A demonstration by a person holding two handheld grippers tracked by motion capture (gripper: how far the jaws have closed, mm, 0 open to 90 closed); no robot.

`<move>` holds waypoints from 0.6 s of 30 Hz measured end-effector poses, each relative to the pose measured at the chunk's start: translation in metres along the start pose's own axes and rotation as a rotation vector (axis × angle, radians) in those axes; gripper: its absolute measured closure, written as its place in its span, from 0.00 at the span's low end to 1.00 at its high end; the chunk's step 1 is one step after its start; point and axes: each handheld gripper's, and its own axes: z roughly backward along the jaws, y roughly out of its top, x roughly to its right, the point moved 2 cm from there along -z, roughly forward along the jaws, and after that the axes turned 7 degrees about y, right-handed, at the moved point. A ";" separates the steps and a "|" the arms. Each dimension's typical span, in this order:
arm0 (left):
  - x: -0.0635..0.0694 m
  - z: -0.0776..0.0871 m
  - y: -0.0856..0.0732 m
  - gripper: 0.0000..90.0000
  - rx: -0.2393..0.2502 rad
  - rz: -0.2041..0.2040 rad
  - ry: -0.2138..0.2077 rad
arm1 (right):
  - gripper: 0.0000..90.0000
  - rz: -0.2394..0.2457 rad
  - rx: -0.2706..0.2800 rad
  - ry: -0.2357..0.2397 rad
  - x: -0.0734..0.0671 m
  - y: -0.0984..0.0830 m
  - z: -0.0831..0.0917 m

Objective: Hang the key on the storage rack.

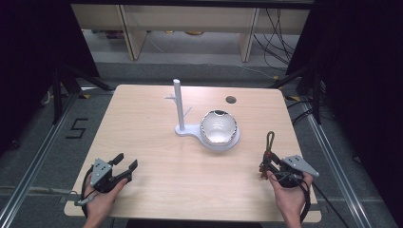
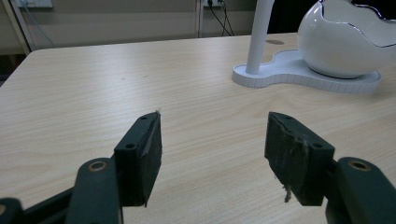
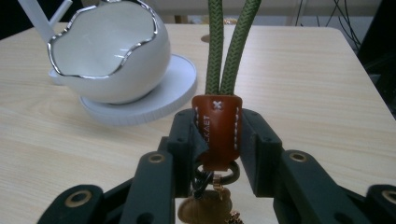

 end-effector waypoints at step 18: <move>0.000 0.000 0.000 0.40 0.001 0.000 0.000 | 0.76 0.070 0.087 0.054 -0.021 0.012 0.006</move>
